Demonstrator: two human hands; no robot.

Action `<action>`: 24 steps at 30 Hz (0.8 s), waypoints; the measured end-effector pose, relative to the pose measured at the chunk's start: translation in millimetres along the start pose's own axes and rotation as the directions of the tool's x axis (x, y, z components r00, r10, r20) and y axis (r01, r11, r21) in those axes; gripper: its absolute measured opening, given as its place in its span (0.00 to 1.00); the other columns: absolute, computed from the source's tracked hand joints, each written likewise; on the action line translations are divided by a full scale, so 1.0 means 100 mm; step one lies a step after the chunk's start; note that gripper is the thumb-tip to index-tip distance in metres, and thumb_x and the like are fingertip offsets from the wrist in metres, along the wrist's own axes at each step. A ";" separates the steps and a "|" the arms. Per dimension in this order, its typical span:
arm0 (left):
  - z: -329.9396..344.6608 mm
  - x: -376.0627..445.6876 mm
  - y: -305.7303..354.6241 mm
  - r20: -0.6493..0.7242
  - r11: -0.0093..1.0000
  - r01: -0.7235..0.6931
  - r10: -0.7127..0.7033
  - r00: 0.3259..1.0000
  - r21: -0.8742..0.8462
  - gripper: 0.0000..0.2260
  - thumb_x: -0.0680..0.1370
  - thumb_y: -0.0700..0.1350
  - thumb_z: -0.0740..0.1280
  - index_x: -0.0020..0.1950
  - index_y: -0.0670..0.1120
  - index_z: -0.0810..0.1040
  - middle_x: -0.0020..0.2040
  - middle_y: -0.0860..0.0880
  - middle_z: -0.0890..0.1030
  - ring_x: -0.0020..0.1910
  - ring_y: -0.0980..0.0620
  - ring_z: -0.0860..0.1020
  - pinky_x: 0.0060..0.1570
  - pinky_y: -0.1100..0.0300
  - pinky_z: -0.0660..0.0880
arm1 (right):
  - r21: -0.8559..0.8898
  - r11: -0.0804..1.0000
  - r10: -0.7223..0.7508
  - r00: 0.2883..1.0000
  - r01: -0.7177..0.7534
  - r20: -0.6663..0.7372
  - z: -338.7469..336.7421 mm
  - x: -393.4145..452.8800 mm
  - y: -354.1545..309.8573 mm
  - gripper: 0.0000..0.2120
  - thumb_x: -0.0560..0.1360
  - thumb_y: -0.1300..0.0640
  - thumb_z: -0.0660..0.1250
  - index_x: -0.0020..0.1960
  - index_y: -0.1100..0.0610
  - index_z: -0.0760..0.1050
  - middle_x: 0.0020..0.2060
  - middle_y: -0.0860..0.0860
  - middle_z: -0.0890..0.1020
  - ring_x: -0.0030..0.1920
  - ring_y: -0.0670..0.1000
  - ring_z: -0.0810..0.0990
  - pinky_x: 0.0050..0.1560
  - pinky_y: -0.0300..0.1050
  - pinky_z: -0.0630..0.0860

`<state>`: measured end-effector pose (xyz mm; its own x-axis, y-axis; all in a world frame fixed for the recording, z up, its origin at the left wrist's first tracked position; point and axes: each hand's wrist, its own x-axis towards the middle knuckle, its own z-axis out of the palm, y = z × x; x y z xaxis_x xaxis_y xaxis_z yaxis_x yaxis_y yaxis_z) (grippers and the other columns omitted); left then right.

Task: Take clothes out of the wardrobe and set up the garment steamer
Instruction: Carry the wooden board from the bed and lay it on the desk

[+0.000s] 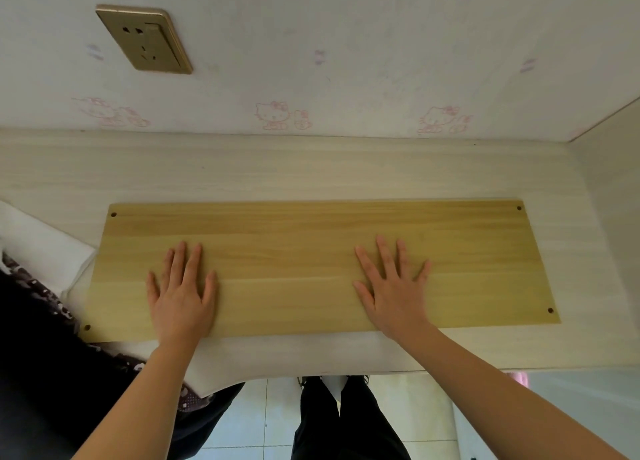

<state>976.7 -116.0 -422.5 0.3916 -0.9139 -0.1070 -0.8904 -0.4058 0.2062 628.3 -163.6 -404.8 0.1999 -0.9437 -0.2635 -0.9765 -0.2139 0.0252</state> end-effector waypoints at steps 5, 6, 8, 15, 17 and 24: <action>-0.01 0.05 -0.02 0.002 1.000 -0.009 0.009 1.000 0.015 0.28 0.78 0.61 0.45 0.78 0.56 0.54 0.79 0.54 0.53 0.78 0.55 0.48 0.75 0.45 0.45 | 0.004 1.000 0.002 1.000 -0.002 -0.012 0.02 -0.01 -0.02 0.30 0.77 0.34 0.46 0.77 0.41 0.49 0.78 0.51 0.52 0.76 0.62 0.51 0.63 0.78 0.53; -0.01 0.06 -0.01 0.005 1.000 -0.008 0.008 1.000 0.017 0.28 0.78 0.61 0.45 0.78 0.56 0.54 0.79 0.54 0.53 0.78 0.55 0.47 0.75 0.45 0.44 | 0.007 1.000 0.001 1.000 -0.001 -0.013 0.02 -0.01 -0.02 0.30 0.77 0.34 0.46 0.77 0.41 0.49 0.78 0.51 0.52 0.76 0.62 0.52 0.63 0.79 0.53; -0.01 0.06 0.00 0.008 1.000 -0.005 0.005 1.000 0.020 0.28 0.78 0.61 0.45 0.78 0.56 0.53 0.79 0.54 0.52 0.78 0.54 0.47 0.75 0.45 0.44 | 0.011 1.000 0.003 1.000 -0.003 -0.017 0.03 0.01 -0.02 0.30 0.77 0.34 0.46 0.77 0.41 0.50 0.78 0.51 0.52 0.76 0.62 0.52 0.62 0.79 0.53; 0.01 0.09 0.01 0.000 1.000 -0.023 0.023 1.000 0.020 0.28 0.78 0.62 0.45 0.78 0.56 0.51 0.79 0.53 0.51 0.78 0.53 0.46 0.75 0.45 0.44 | -0.013 1.000 0.010 1.000 -0.010 -0.019 0.07 0.05 0.01 0.30 0.77 0.34 0.39 0.76 0.39 0.39 0.78 0.49 0.43 0.77 0.61 0.44 0.65 0.78 0.50; 0.02 0.08 0.00 0.000 0.999 -0.032 0.032 0.999 0.023 0.28 0.79 0.62 0.45 0.78 0.56 0.51 0.79 0.53 0.51 0.78 0.53 0.46 0.75 0.44 0.44 | -0.010 1.000 0.014 1.000 -0.014 -0.021 0.05 0.04 -0.01 0.30 0.77 0.33 0.39 0.77 0.40 0.40 0.78 0.50 0.44 0.77 0.61 0.45 0.65 0.78 0.50; 0.04 0.04 0.12 0.035 1.000 -0.016 0.017 0.999 -0.024 0.25 0.82 0.55 0.51 0.78 0.54 0.52 0.79 0.51 0.51 0.78 0.48 0.46 0.74 0.42 0.44 | 0.011 0.999 0.041 0.997 -0.042 0.069 -0.04 0.02 -0.07 0.32 0.74 0.35 0.32 0.76 0.42 0.35 0.77 0.51 0.39 0.76 0.61 0.39 0.68 0.75 0.48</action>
<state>967.1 -124.4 -424.7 0.3684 -0.9194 -0.1380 -0.8906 -0.3916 0.2313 636.3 -165.2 -401.7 0.1537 -0.9319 -0.3285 -0.9849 -0.1715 0.0257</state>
